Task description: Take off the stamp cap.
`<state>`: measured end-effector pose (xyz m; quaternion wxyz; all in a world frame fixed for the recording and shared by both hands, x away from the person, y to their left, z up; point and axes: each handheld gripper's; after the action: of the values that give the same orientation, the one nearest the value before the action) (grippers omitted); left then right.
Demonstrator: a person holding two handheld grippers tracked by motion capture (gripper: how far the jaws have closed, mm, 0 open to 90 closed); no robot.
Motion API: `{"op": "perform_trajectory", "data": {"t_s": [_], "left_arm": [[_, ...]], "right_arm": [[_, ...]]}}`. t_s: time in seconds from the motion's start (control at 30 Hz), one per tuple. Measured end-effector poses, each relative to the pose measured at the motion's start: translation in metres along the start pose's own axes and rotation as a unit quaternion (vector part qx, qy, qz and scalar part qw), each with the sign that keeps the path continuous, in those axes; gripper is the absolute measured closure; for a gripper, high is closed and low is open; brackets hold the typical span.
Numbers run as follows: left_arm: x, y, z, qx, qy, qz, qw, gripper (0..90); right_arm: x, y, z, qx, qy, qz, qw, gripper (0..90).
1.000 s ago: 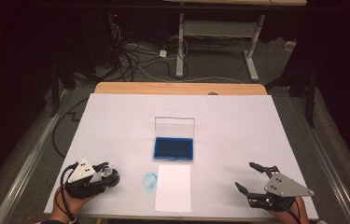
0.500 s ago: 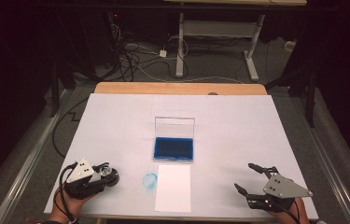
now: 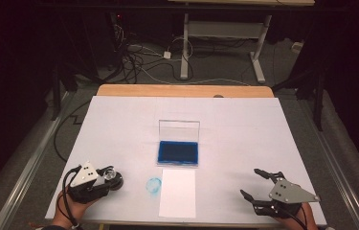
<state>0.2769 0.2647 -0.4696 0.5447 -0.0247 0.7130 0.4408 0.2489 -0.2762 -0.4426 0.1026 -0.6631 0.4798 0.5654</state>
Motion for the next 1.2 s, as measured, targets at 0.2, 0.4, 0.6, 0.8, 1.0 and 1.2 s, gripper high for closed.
{"op": "perform_trajectory", "data": {"t_s": [0.2, 0.4, 0.6, 0.8, 1.0, 1.2], "left_arm": [[0.000, 0.000, -0.001, 0.004, -0.006, 0.006, 1.0000, 53.1], [0.000, 0.000, -0.002, 0.005, -0.011, 0.008, 0.9999, 53.0], [0.000, 0.002, -0.002, 0.005, -0.010, 0.001, 0.9999, 52.7], [-0.002, 0.003, -0.003, 0.006, -0.015, 0.005, 0.9999, 53.3], [-0.007, 0.005, -0.007, 0.004, -0.025, 0.001, 0.9997, 53.9], [-0.021, 0.007, -0.013, 0.008, -0.031, -0.019, 0.9993, 54.0]], "right_arm": [[0.000, -0.001, 0.000, -0.002, 0.001, 0.004, 1.0000, 24.5], [0.000, -0.002, 0.000, -0.006, 0.001, 0.004, 1.0000, 26.1], [0.000, -0.002, 0.000, -0.006, 0.001, 0.005, 1.0000, 25.8], [0.000, -0.002, 0.000, -0.007, 0.001, 0.004, 1.0000, 25.7], [-0.001, -0.002, 0.000, -0.006, -0.001, 0.003, 1.0000, 25.7], [-0.001, -0.002, 0.000, -0.005, -0.003, 0.002, 1.0000, 25.5]]}}
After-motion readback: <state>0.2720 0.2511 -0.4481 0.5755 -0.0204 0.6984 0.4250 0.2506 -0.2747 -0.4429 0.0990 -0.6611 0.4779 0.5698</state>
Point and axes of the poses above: each handheld gripper's, and its own axes: y roughly backward along the jaws, x roughly out of its underside, z roughly to its left, and after that the axes turned 6 degrees about x, right-handed
